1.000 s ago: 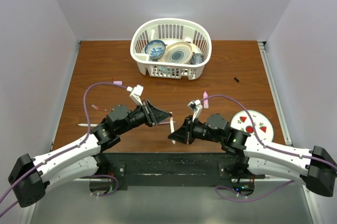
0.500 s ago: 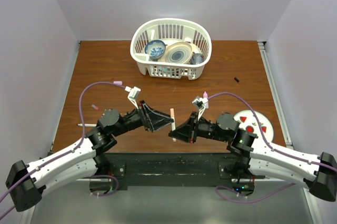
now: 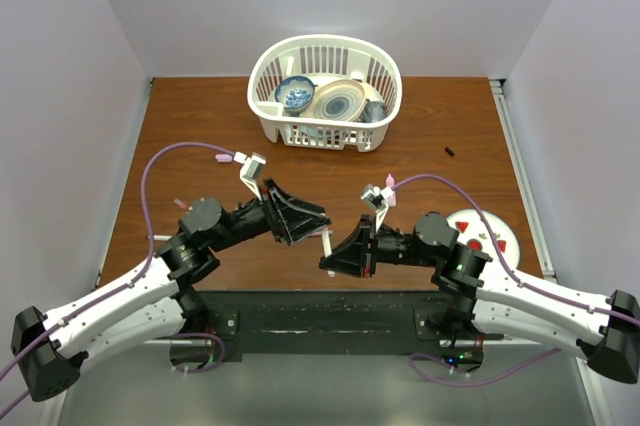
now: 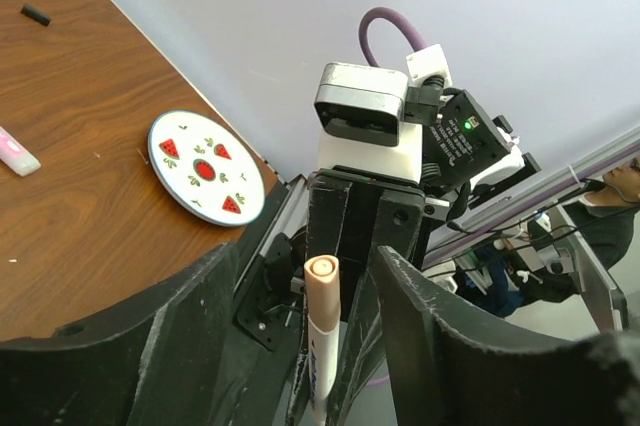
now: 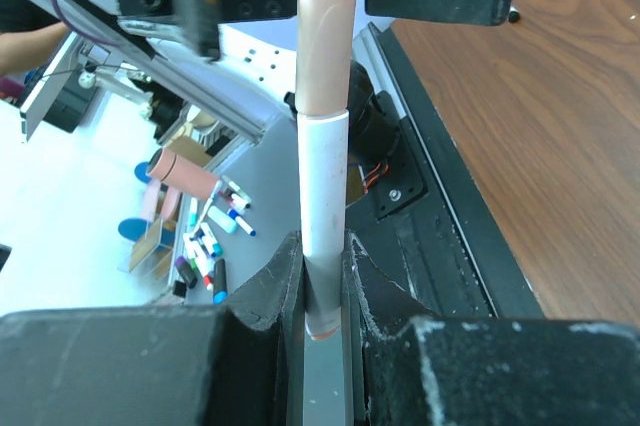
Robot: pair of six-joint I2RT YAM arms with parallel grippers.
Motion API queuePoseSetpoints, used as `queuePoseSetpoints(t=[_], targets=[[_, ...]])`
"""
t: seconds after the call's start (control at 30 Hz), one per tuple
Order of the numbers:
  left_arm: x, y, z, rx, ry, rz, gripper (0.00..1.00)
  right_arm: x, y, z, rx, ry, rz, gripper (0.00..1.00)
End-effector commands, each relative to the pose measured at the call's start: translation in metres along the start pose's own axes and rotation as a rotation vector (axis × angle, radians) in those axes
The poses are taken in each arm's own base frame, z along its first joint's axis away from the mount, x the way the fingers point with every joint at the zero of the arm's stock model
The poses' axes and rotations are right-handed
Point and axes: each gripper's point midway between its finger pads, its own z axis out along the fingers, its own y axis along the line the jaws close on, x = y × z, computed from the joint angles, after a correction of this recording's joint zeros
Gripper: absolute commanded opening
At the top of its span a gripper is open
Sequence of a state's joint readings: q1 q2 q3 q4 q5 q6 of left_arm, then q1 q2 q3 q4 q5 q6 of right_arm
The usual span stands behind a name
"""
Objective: Insert the pens into the pen caps
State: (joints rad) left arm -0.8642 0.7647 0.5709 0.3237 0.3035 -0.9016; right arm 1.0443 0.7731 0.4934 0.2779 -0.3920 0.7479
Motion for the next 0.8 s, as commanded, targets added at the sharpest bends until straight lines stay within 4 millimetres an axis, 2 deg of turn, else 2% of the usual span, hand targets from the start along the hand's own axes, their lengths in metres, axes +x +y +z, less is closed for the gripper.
queuePoseSetpoints(t=[0.0,0.03,0.07,0.13,0.17,0.27,0.3,0.37,0.53,0.67,0.77], targets=[[-0.015,-0.019,0.002,0.059,-0.031,0.054,0.56,-0.016,0.022,0.000,-0.077,-0.034,-0.033,0.00],[-0.013,-0.019,0.002,0.064,-0.025,0.054,0.52,-0.016,0.022,0.000,-0.079,-0.036,-0.033,0.00],[-0.014,-0.021,0.003,0.074,-0.027,0.058,0.42,-0.015,0.022,0.000,-0.080,-0.035,-0.028,0.00],[-0.011,-0.024,0.003,0.096,-0.011,0.061,0.31,-0.017,0.023,0.000,-0.084,-0.041,-0.028,0.00],[-0.010,-0.027,0.003,0.117,-0.008,0.058,0.18,-0.017,0.023,0.000,-0.085,-0.044,-0.023,0.00],[0.000,-0.037,-0.002,0.185,0.030,0.027,0.00,-0.028,0.030,0.001,-0.108,-0.090,-0.019,0.00],[0.010,-0.034,-0.005,0.195,0.058,0.006,0.00,-0.036,0.035,0.001,-0.125,-0.123,-0.027,0.00],[0.017,-0.034,-0.012,0.222,0.061,-0.046,0.00,-0.049,0.041,0.000,-0.137,-0.175,-0.034,0.00],[0.019,-0.039,-0.026,0.247,0.039,-0.079,0.00,-0.079,0.060,0.003,-0.164,-0.252,-0.110,0.00],[0.023,-0.038,-0.029,0.252,0.040,-0.119,0.00,-0.103,0.077,0.004,-0.199,-0.317,-0.180,0.00],[0.037,-0.027,-0.031,0.252,0.067,-0.161,0.00,-0.112,0.077,0.012,-0.181,-0.322,-0.216,0.00]])
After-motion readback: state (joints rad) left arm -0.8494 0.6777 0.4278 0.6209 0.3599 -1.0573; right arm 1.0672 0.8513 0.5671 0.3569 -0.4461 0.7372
